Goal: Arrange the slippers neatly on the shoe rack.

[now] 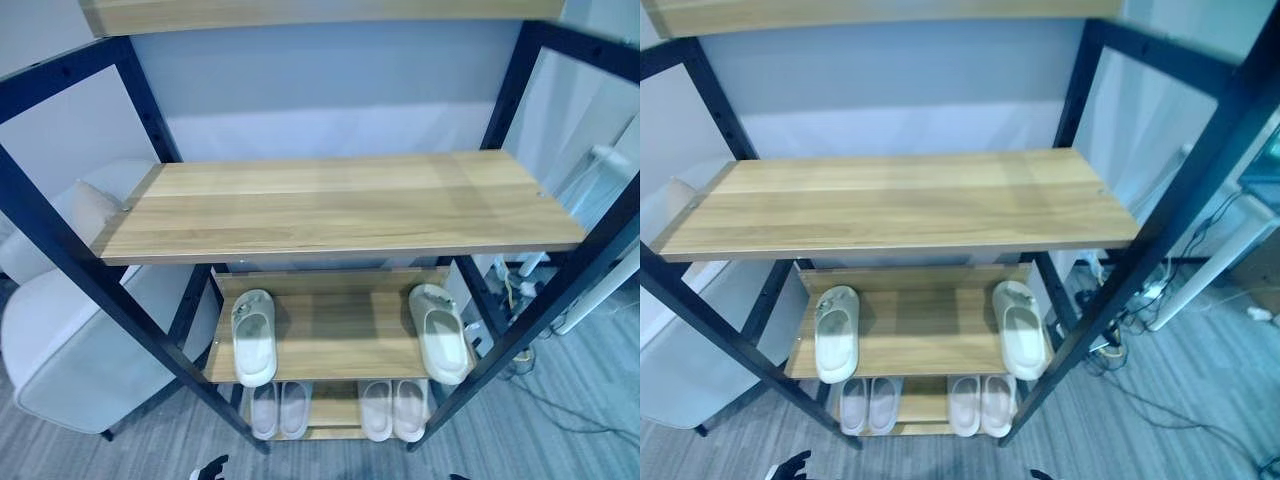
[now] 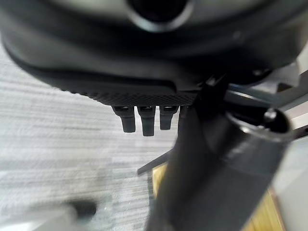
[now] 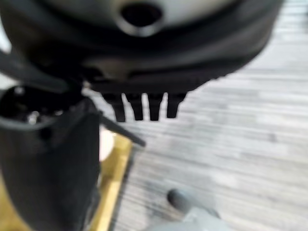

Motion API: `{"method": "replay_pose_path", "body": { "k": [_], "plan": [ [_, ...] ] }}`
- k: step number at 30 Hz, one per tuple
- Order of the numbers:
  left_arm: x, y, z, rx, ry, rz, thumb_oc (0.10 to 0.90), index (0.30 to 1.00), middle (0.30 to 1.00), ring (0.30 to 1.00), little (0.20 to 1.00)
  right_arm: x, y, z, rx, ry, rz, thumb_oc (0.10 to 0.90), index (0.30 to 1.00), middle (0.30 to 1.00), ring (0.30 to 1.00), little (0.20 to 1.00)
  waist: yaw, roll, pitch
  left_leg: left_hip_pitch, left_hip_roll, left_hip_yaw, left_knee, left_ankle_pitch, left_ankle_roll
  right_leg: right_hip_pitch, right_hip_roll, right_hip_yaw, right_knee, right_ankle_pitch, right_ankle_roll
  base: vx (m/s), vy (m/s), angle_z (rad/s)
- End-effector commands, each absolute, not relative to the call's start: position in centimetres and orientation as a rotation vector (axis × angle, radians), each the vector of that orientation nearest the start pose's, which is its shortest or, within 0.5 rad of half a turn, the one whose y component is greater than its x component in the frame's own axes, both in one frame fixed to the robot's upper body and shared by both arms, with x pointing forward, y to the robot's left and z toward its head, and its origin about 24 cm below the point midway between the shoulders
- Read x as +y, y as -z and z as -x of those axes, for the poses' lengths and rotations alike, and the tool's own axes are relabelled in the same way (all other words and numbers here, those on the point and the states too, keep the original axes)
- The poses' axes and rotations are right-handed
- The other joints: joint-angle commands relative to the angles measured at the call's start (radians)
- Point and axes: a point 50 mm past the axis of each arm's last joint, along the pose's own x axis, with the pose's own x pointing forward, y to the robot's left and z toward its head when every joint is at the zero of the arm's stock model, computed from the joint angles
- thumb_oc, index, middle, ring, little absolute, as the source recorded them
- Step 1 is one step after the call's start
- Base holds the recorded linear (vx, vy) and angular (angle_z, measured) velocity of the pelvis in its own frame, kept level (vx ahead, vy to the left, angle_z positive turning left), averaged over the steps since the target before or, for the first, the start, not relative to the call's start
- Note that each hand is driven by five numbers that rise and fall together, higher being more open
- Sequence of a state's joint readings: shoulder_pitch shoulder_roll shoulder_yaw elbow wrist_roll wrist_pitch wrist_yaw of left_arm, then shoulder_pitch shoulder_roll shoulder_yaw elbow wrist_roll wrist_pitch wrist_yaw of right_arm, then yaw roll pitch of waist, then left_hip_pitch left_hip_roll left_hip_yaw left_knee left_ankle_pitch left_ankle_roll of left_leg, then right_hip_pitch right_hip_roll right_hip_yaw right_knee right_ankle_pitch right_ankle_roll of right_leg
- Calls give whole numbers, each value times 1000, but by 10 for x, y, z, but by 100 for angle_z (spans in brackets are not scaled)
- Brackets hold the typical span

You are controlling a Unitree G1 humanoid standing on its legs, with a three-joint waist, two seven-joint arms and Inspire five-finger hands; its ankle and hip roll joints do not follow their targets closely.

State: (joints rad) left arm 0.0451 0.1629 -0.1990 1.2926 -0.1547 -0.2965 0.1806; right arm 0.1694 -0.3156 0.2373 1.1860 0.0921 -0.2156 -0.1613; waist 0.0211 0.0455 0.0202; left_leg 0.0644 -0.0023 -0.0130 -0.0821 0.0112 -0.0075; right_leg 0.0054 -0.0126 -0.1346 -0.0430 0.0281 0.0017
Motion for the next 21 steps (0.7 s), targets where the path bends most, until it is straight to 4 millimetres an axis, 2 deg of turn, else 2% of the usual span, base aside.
{"method": "replay_pose_path", "body": {
  "k": [1,2,4,6,8,9,10,12,14,16,21],
  "plan": [
    [221,155,-103,964,-110,-328,800,900,900,900,900,-248,155,-66,1064,214,321,800,900,900,900,900,20,-89,12,-40,-60,19,64,-46,-9,14,-42,33,58,-67,121,-33,61,-21],
    [221,155,-103,964,-110,-329,800,900,900,900,900,-248,155,-66,1064,214,320,800,900,900,900,900,21,-89,13,-41,-60,20,65,-47,-9,13,-42,34,59,-67,121,-97,40,-49],
    [224,148,-121,903,-95,-353,800,900,900,900,900,-249,155,-73,1064,250,289,800,900,900,900,900,30,-77,38,-60,-42,24,89,-44,-2,-28,-57,23,156,-83,144,-133,-32,-41],
    [227,145,-128,883,-97,-358,800,900,900,900,900,-250,155,-72,1067,260,282,800,900,900,900,900,31,-72,41,-69,-34,15,95,-44,-1,-43,-69,29,190,-90,149,-103,-95,-5],
    [227,141,-138,848,-105,-358,800,900,900,900,900,-251,156,-67,1096,272,289,800,900,900,900,900,27,-64,37,-81,-17,-10,103,-52,-1,-46,-117,64,196,-83,152,-99,-156,16],
    [227,141,-138,848,-105,-357,800,900,900,900,900,-251,156,-67,1096,272,289,800,900,900,900,900,27,-64,38,-81,-17,-10,103,-53,-1,-45,-118,63,196,-84,152,-57,-182,36],
    [224,140,-143,831,-145,-257,800,900,900,900,900,-250,158,-65,1115,261,296,800,900,900,900,900,29,-65,32,-90,-9,-25,115,-59,-6,-38,-155,79,168,-65,154,-30,-130,35],
    [223,139,-144,821,-163,-204,800,900,900,900,900,-250,158,-65,1122,261,300,800,900,900,900,900,25,-68,32,-92,-11,-33,123,-62,-7,-37,-160,92,153,-55,155,-30,-148,23],
    [224,137,-146,798,-188,-151,800,900,900,900,900,-250,159,-63,1139,256,303,800,900,900,900,900,29,-85,27,-93,-18,-39,141,-72,-10,-16,-162,106,109,-53,164,-5,-214,26],
    [226,140,-137,814,-230,-98,800,900,900,900,900,-249,159,-60,1141,238,311,800,900,900,900,900,37,-99,8,-84,-1,-46,126,-58,-24,17,-137,95,50,-54,159,17,-275,36],
    [219,143,-130,827,-196,-78,800,900,900,900,900,-250,161,-49,1184,195,358,800,900,900,900,900,39,-98,5,-67,28,-60,71,-18,-44,52,-99,74,6,-60,142,-26,-146,7]
  ]
}}
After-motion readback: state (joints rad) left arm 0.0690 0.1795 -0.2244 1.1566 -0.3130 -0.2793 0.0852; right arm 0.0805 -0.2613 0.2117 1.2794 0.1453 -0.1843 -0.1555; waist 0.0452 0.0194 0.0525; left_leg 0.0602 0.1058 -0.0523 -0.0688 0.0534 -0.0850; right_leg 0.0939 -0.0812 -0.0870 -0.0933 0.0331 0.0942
